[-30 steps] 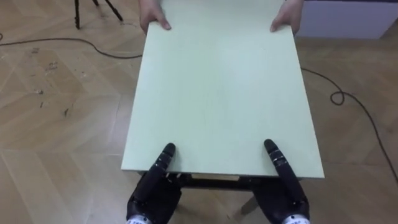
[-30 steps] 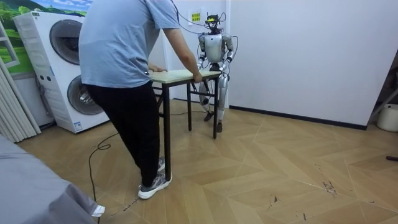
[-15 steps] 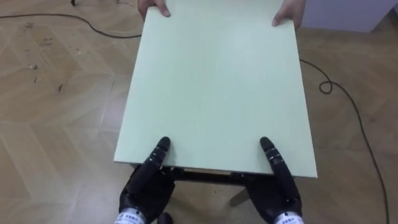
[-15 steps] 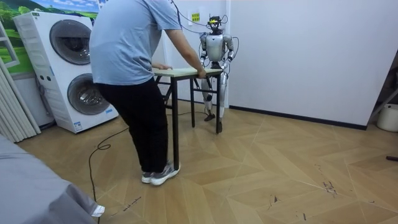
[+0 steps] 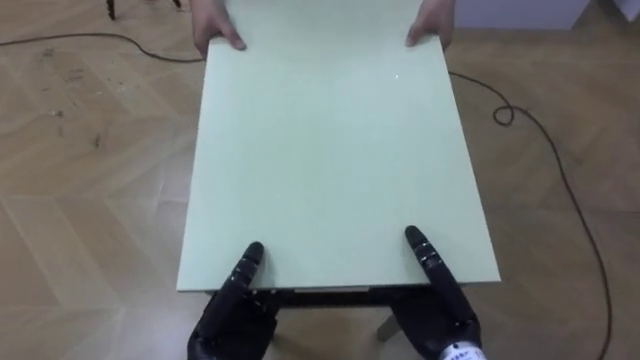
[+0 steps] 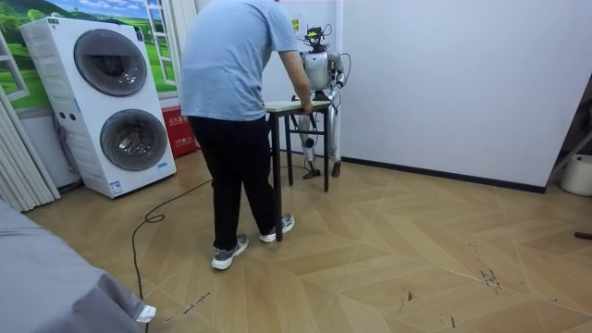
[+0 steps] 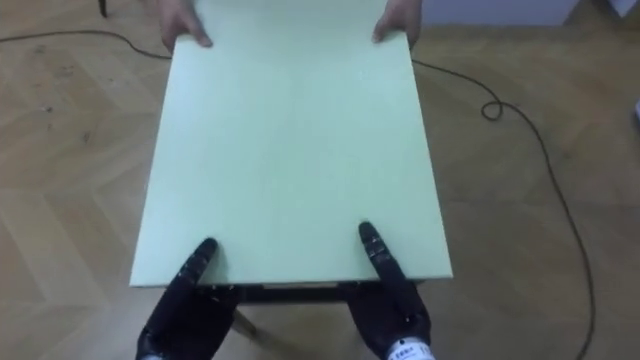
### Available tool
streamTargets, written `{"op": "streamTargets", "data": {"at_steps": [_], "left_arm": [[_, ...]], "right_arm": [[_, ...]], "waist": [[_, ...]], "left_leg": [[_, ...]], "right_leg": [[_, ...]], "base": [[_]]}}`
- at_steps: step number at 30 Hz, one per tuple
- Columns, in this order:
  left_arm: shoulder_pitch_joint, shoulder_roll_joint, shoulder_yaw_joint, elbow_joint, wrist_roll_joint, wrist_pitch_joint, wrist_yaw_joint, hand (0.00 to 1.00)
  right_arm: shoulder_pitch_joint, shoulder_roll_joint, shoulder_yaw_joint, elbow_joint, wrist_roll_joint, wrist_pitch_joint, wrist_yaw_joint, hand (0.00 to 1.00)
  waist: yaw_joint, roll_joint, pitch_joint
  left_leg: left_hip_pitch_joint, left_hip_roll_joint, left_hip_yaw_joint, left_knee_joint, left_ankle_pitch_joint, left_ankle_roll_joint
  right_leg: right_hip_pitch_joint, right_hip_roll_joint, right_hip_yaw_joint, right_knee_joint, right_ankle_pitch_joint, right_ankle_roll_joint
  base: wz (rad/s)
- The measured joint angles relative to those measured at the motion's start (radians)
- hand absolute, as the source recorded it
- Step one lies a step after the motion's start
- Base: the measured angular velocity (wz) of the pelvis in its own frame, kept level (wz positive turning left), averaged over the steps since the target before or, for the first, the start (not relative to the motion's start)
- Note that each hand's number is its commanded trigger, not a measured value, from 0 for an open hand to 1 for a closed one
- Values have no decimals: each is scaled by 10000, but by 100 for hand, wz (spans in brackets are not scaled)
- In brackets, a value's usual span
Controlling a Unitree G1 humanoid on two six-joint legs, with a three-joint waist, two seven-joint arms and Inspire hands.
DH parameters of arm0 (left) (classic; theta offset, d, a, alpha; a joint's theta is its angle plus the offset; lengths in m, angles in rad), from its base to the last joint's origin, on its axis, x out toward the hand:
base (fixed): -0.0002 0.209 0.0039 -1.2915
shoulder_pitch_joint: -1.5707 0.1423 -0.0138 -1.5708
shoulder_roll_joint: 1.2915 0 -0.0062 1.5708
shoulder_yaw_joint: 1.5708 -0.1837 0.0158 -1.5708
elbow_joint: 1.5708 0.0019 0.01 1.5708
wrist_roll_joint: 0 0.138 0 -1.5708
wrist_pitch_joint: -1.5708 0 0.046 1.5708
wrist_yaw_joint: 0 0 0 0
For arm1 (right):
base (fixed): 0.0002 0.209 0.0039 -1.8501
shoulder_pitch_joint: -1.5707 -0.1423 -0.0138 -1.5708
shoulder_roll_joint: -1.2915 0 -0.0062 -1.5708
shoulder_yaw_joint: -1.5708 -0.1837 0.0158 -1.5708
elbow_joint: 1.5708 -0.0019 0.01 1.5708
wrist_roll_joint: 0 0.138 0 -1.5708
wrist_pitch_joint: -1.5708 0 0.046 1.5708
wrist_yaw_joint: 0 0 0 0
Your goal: Move table with human
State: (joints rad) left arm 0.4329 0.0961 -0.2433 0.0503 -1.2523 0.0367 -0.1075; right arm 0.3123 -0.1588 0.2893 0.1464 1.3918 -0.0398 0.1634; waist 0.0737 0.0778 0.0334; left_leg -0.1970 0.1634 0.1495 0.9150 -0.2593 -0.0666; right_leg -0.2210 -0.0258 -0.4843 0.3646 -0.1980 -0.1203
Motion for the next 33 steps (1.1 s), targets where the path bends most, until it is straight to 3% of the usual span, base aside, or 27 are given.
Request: {"op": "streamTargets", "data": {"at_steps": [1, 2, 3, 4, 6, 8, 10, 11, 13, 15, 16, 19, 21, 23, 24, 25, 26, 27, 28, 29, 31, 33], "left_arm": [[-8, -15, -25, -8, 1, -3, -2, 100], [-64, 15, -9, -11, 50, -34, -16, 100], [-101, 35, 7, -15, 59, -64, -26, 100], [-110, 32, 27, -16, 82, -94, -15, 100], [-153, -1, -18, -51, 81, -96, 20, 100], [-234, -69, 29, -104, 20, -140, 50, 100], [-472, -51, 21, -103, 46, -168, 121, 100], [-616, -51, 4, -102, 52, -205, 192, 100], [-771, -61, -123, -90, 50, -362, 328, 100], [-844, -78, -235, -50, 37, -432, 401, 100], [-846, -77, -275, 12, 36, -433, 408, 100], [-704, -82, -351, 216, 7, -406, 403, 100], [-604, -102, -372, 310, 7, -405, 394, 100], [-536, -104, -400, 459, -70, -396, 383, 100], [-530, -79, -400, 459, -103, -396, 376, 100], [-531, -68, -429, 522, -113, -373, 379, 100], [-538, -62, -518, 585, -64, -342, 388, 100], [-553, -69, -551, 608, 13, -296, 391, 100], [-553, -67, -568, 610, 120, -182, 391, 100], [-558, -59, -567, 609, 124, -127, 387, 100], [-561, -65, -549, 611, 123, -63, 389, 100], [-561, -96, -524, 610, 124, -64, 388, 100]], "right_arm": [[-21, -24, 21, -9, 13, -64, -1, 100], [-17, 25, 87, -16, 38, -198, 3, 100], [-16, 53, 117, -30, 88, -245, 3, 100], [-8, 31, 144, -29, 134, -250, -9, 100], [-63, 13, 145, -59, 114, -282, -14, 100], [-277, -74, 250, -93, 128, -368, -43, 100], [-310, 11, 222, -146, 176, -485, -83, 100], [-401, 45, 177, -148, 168, -510, -89, 100], [-520, 51, 97, -144, 150, -492, -119, 100], [-519, 58, -61, -142, 103, -400, -119, 100], [-483, 72, -141, -134, 88, -299, -119, 100], [-189, 119, -392, -50, -278, -80, -116, 100], [-129, 123, -416, 32, -330, 24, -116, 100], [-111, 142, -487, 192, -369, 211, -116, 100], [-96, 155, -489, 191, -375, 226, -116, 100], [3, 157, -519, 194, -357, 269, -117, 100], [174, 161, -588, 181, -312, 259, -114, 100], [280, 150, -638, 162, -289, 248, -90, 100], [418, 151, -710, 157, -222, 246, -38, 100], [463, 146, -728, 122, -214, 243, -20, 100], [479, 142, -706, 86, -207, 196, -58, 100], [409, 97, -622, 38, -180, 162, -185, 100]], "waist": [[0, 181, -3], [-148, 219, 12], [-164, 163, 21], [-129, 21, -21], [-170, 52, -28], [-157, 186, -11], [-175, 204, -19], [-250, 207, -20], [-382, 205, -23], [-461, 187, -30], [-503, 164, -26], [-561, 45, -62], [-599, -44, -54], [-685, -123, -63], [-710, -169, -59], [-835, -236, -61], [-1067, -253, -70], [-1101, -273, -69], [-1155, -322, -94], [-1263, -332, -100], [-1215, -397, -88], [-910, -446, -89]], "left_leg": [[449, 7, -44, -39, 154, -9], [866, -70, -154, -638, -152, -36], [1002, -126, -138, -1084, -347, -80], [1136, -232, -134, -1698, -444, -110], [1237, -358, -146, -2215, -567, -108], [1331, -351, -314, -2391, -1015, -89], [1480, -364, -581, -2952, -1453, -93], [1544, -380, -674, -3542, -1743, -48], [1481, -484, -745, -4092, -1993, 122], [1325, -678, -865, -4324, -2061, 252], [1228, -800, -944, -4435, -2027, 482], [1171, -1294, -785, -4486, -1721, 861], [1154, -1558, -597, -4489, -1547, 1043], [1032, -1716, -445, -4493, -1285, 1269], [967, -1753, -433, -4494, -1201, 1322], [874, -1720, -249, -4491, -1056, 1381], [830, -1502, 209, -4504, -933, 1335], [841, -1383, 458, -4550, -869, 1301], [843, -1277, 807, -4699, -749, 1295], [793, -1156, 1102, -4768, -679, 1255], [840, -1192, 1238, -4839, -554, 1097], [860, -1229, 1266, -5036, -420, 1003]], "right_leg": [[-83, 56, -219, 163, 82, -224], [-185, 59, -472, 265, 95, -233], [-257, 54, -484, 285, 124, -244], [-344, 25, -433, 216, 196, -288], [-419, 51, -503, -119, 448, -379], [-636, 155, -781, -187, 673, -654], [-836, 196, -1007, -183, 794, -780], [-1020, 180, -1156, -219, 946, -851], [-1277, 98, -1329, -333, 1213, -909], [-1410, -32, -1383, -565, 1573, -922], [-1461, -171, -1353, -649, 1772, -906], [-1432, -482, -907, -872, 2302, -643], [-1438, -636, -496, -1019, 2681, -279], [-1473, -621, 484, -1286, 3179, 1335], [-1487, -641, 705, -1316, 3330, 1550], [-1532, -787, 1158, -892, 3305, 1481], [-1645, -1053, 1571, 366, 2591, 1194], [-1658, -1188, 1776, 1065, 2123, 1193], [-1612, -1494, 2161, 2290, 1281, 1263], [-1352, -1843, 2453, 3090, 663, 1433], [-606, -1998, 2924, 2895, 21, 1833], [-308, -1671, 2875, 1891, 2, 1849]], "base": [[22], [41], [42], [18], [9], [0], [25], [33], [25], [16], [9], [-1], [-12], [-3], [23], [62], [71], [71], [53], [45], [7], [-40]]}}
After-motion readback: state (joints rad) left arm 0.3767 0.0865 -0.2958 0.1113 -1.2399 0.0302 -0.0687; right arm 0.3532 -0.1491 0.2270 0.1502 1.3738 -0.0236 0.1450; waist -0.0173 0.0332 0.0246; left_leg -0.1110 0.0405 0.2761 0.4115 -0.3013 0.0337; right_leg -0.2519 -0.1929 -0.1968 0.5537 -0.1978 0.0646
